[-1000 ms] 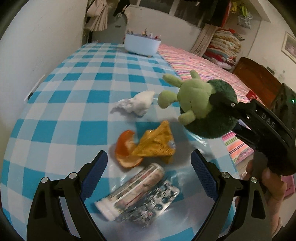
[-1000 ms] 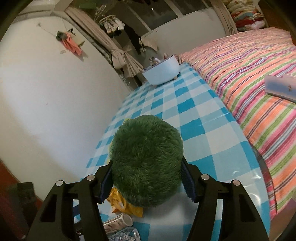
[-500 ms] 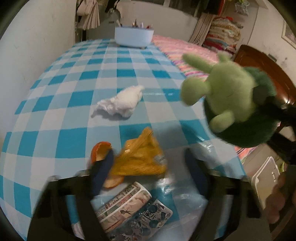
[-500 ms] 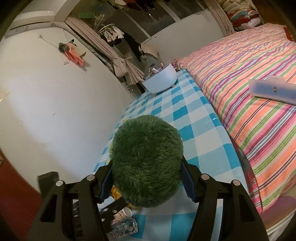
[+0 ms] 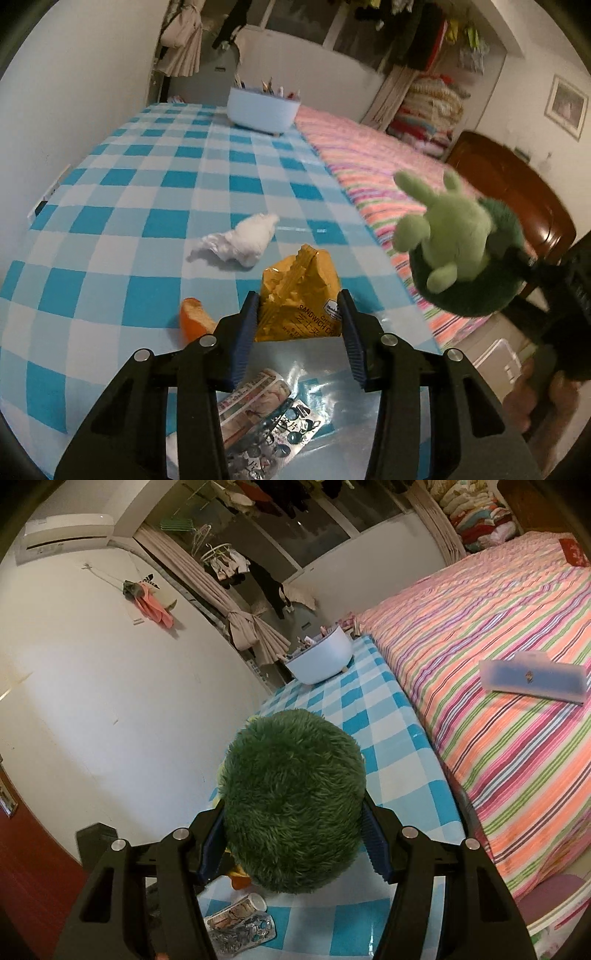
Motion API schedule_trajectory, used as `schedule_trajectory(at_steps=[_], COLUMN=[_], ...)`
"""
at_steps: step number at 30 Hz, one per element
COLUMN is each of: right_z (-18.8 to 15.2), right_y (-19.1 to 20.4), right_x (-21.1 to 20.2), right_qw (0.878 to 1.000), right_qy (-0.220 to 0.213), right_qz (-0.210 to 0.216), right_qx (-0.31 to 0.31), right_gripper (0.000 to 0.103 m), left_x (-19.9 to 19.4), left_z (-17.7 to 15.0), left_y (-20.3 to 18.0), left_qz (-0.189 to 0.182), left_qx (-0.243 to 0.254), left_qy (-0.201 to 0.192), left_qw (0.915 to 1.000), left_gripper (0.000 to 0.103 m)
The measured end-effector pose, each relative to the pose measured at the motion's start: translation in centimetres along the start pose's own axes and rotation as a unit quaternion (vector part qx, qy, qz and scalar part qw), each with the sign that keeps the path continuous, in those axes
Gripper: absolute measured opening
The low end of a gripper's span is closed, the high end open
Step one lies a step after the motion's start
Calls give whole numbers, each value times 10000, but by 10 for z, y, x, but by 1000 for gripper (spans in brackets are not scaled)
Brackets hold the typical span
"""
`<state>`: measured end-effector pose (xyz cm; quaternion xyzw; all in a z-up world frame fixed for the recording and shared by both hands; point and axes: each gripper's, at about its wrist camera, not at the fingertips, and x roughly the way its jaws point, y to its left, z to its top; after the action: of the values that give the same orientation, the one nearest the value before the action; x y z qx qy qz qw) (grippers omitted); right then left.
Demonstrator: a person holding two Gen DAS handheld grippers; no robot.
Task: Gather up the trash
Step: 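Grasp the yellow snack bag with the left tool while the right tool holds the plush, then carry both items to the white bin and open the right tool over it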
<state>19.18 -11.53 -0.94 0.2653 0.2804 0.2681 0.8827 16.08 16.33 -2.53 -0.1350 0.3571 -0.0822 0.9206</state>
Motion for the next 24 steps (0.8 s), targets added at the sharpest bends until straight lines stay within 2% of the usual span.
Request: schedule_trajectory(at_steps=[10, 24], right_z=[0, -6], right_y=[-7, -22], right_x=[-14, -46], right_qw=[10000, 9995], right_qy=[-54, -156], right_qz=[-51, -277], right_qx=[9, -39], right_gripper=[61, 61], left_x=[-17, -17], left_z=[1, -8], left_y=[15, -28], left_qz=[-188, -360], left_qx=[-325, 122], left_qy=[-155, -27], left_qw=[9992, 9993], left_gripper=[42, 42])
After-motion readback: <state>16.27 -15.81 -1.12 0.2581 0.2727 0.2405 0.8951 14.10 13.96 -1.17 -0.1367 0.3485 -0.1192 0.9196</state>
